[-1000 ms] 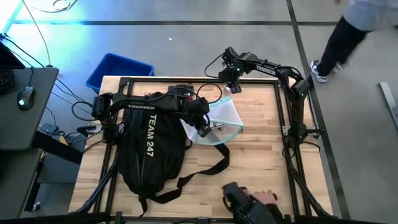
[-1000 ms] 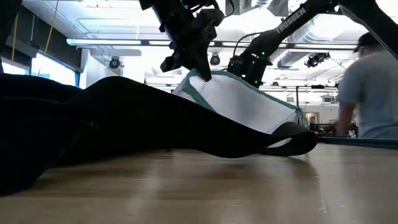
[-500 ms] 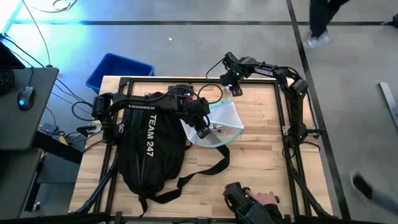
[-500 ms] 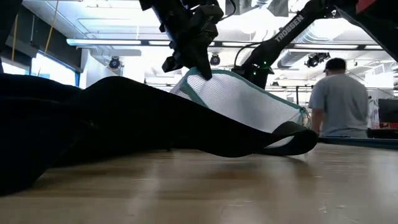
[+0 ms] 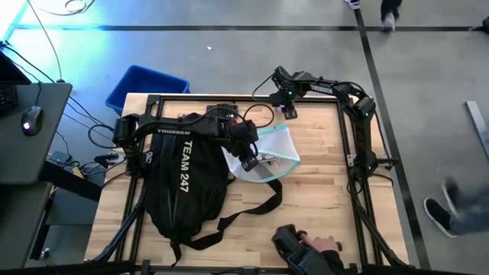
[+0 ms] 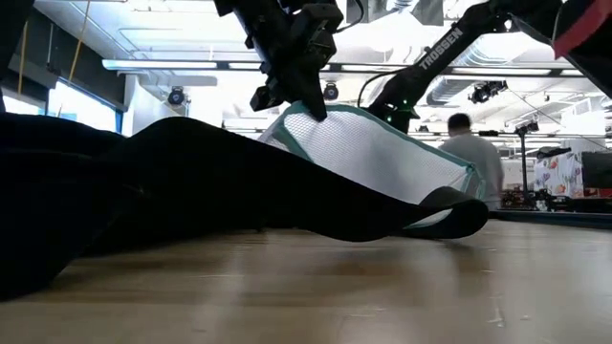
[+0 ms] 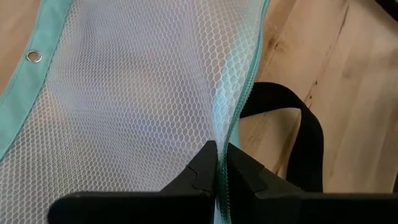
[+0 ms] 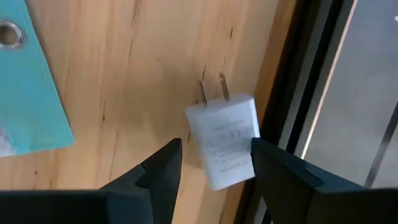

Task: Unpack backpack
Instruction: Put the white charger adapter into the transparent zip bag

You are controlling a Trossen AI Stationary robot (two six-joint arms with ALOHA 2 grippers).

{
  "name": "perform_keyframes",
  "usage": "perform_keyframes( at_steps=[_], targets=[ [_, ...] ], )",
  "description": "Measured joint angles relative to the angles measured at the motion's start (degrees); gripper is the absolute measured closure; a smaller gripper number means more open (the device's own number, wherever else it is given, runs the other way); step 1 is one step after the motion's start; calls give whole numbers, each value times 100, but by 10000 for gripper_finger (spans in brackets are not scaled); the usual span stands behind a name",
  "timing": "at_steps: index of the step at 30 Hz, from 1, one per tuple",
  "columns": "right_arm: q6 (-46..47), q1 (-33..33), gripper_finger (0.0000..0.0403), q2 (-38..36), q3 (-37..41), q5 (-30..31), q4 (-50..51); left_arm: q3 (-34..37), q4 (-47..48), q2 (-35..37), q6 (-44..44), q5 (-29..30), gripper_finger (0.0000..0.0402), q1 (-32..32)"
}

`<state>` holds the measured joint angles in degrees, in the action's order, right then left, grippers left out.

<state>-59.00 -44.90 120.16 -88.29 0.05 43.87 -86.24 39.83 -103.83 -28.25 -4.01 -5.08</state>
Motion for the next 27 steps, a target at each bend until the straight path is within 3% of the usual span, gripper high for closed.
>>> perform_keyframes(
  at_steps=[11, 17, 23, 27],
  targets=[
    [249, -7, 226, 0, 0, -91, -55, 0, -2, 0, 2, 4, 402, 25],
    [222, -11, 226, -4, -9, -205, 441, 2, -2, 0, 2, 4, 402, 81],
    [775, 33, 226, -20, -19, -222, 924, 0, -4, 0, 2, 8, 402, 89],
    [1041, 159, 226, -120, 2, -607, 1169, 1, -8, 0, 1, 14, 402, 89]
  ],
)
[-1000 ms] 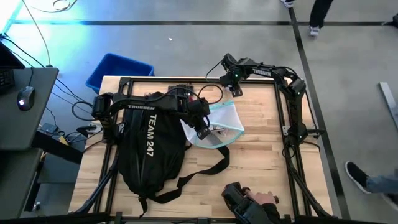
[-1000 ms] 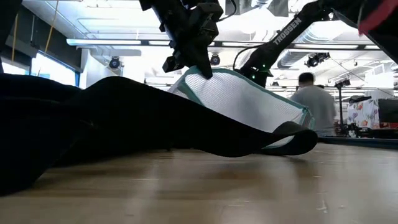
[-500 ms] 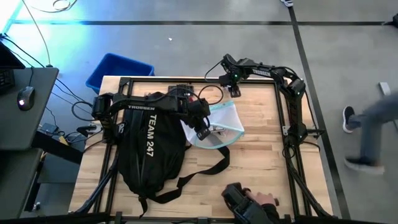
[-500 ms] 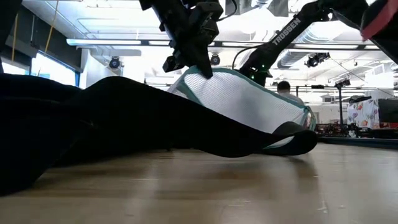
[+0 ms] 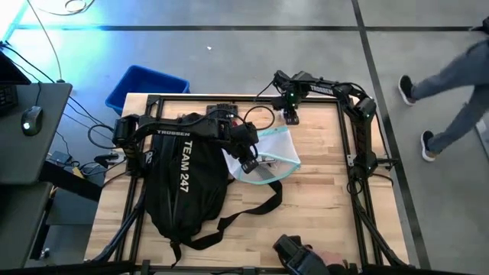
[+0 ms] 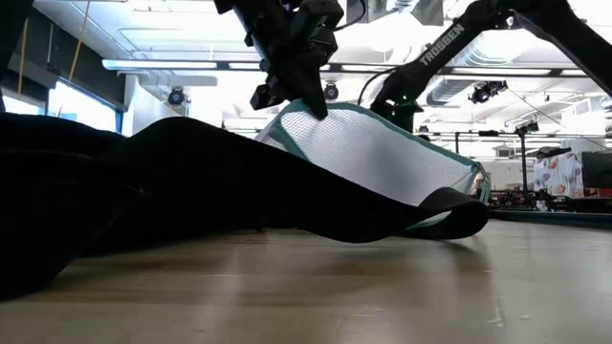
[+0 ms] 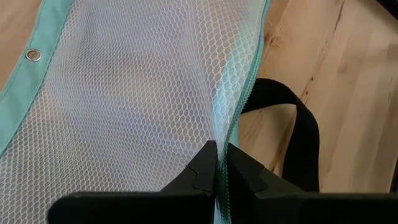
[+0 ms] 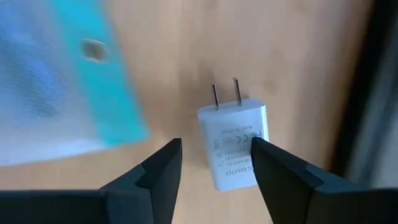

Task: Unpack backpack
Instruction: Put the white charger adapter into the transparent zip bag

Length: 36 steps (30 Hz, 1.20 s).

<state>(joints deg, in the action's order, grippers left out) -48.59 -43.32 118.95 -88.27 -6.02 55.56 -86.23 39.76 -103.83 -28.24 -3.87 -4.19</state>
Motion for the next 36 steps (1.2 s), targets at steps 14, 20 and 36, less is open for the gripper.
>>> perform_keyframes(
  at_steps=[14, 20, 36],
  targets=[
    [-74, 262, 203, -207, 2, -14, -99, 1, -20, 0, 4, 159, 402, 100],
    [-367, 267, 132, -199, 136, -56, -394, 1, -17, 0, 86, 158, 402, 145],
    [213, 293, 197, -225, 1054, 251, -943, 1, -16, 0, 139, 152, 402, 212]
  ],
)
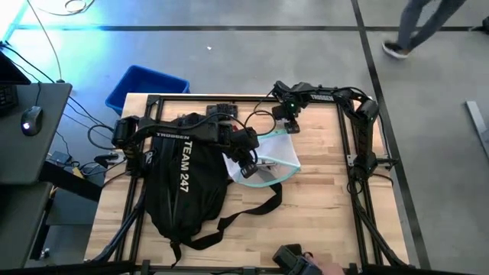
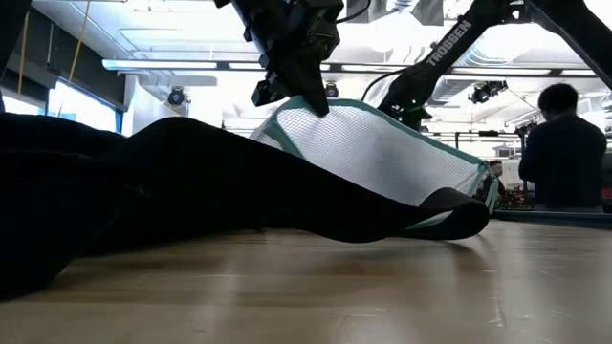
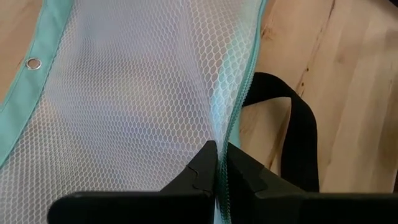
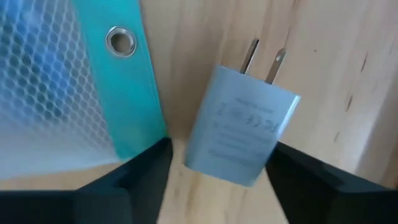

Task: Unpack backpack
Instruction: Put the white charger adapter into the transparent zip bag

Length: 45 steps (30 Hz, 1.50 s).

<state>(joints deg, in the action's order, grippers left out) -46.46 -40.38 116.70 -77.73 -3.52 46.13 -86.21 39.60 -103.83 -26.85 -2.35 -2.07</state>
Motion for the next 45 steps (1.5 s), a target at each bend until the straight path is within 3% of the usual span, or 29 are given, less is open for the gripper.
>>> perform_keyframes(
  at_steps=[3, 10, 20, 25, 28, 30, 33, 36, 40, 45],
  targets=[
    [867, 0, 260, 13, -56, -7, 26, 0, 0, 0, 4, 0, 402, 0],
    [1741, 4, 267, -389, -60, -457, 598, 0, 0, 0, -61, 21, 402, 0],
    [2678, 295, 267, -3119, 1000, -1006, 817, 0, -166, 0, -214, 427, 402, 4],
    [3957, 1351, 267, -4516, 2004, -2128, 901, 2, -733, -21, -448, 619, 402, -50],
    [5072, 2376, 267, -5105, 2569, -2836, 522, 2, -1121, -82, -591, 612, 402, -116],
    [5850, 3157, 267, -5368, 2867, -2974, -56, 2, -1334, -123, -657, 579, 402, -162],
    [6908, 4106, 267, -5459, 3246, -2677, -1066, 2, -1512, -205, -704, 545, 402, -225],
    [7821, 4595, 267, -5318, 3577, -1843, -1949, 2, -1599, -270, -703, 394, 402, -251],
    [8585, 4460, 267, -4852, 3750, -958, -2235, 2, -1564, -282, -558, 296, 402, -245],
    [8833, 3872, 267, -3946, 3744, -580, -2914, 2, -1526, -282, -458, 271, 402, -195]
  ],
)
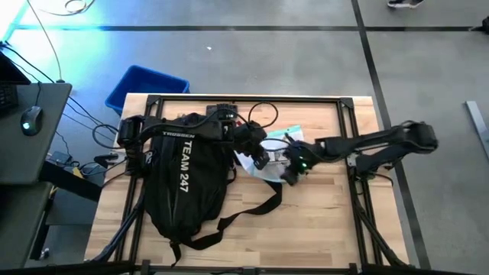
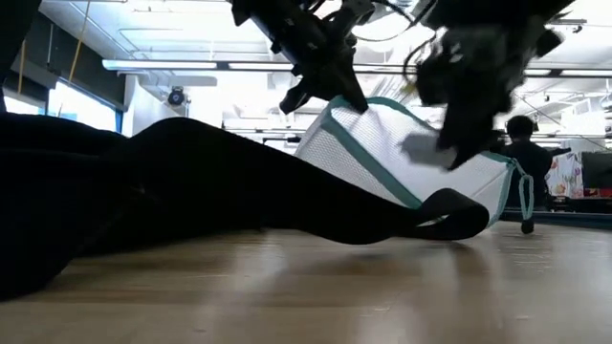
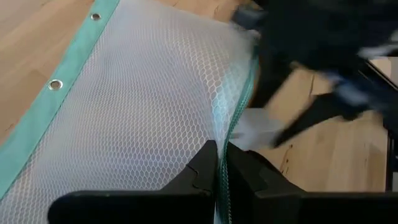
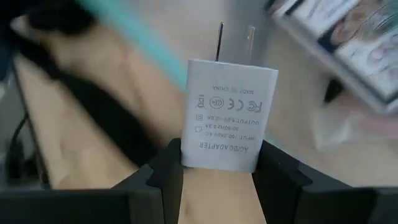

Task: Unpack backpack
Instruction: Put the white charger adapter into the transparent zip bag, then close the transparent zip bag

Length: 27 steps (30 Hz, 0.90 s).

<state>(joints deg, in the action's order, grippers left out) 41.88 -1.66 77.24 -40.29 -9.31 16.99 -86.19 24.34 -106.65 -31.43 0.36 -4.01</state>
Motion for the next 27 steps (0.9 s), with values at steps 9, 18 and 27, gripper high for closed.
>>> perform_keyframes(
  at_steps=[9, 18, 27],
  targets=[
    [304, -983, 206, 1076, -481, 388, -1343, -4, 631, 6, -173, 246, 402, 18],
    [-251, -1096, 26, 973, -661, 534, -1385, -4, 1348, 6, -144, 524, 402, 14],
    [-2239, 197, 43, -188, -661, -280, -1090, -4, 1579, 4, -14, 621, 402, -13]
  ],
)
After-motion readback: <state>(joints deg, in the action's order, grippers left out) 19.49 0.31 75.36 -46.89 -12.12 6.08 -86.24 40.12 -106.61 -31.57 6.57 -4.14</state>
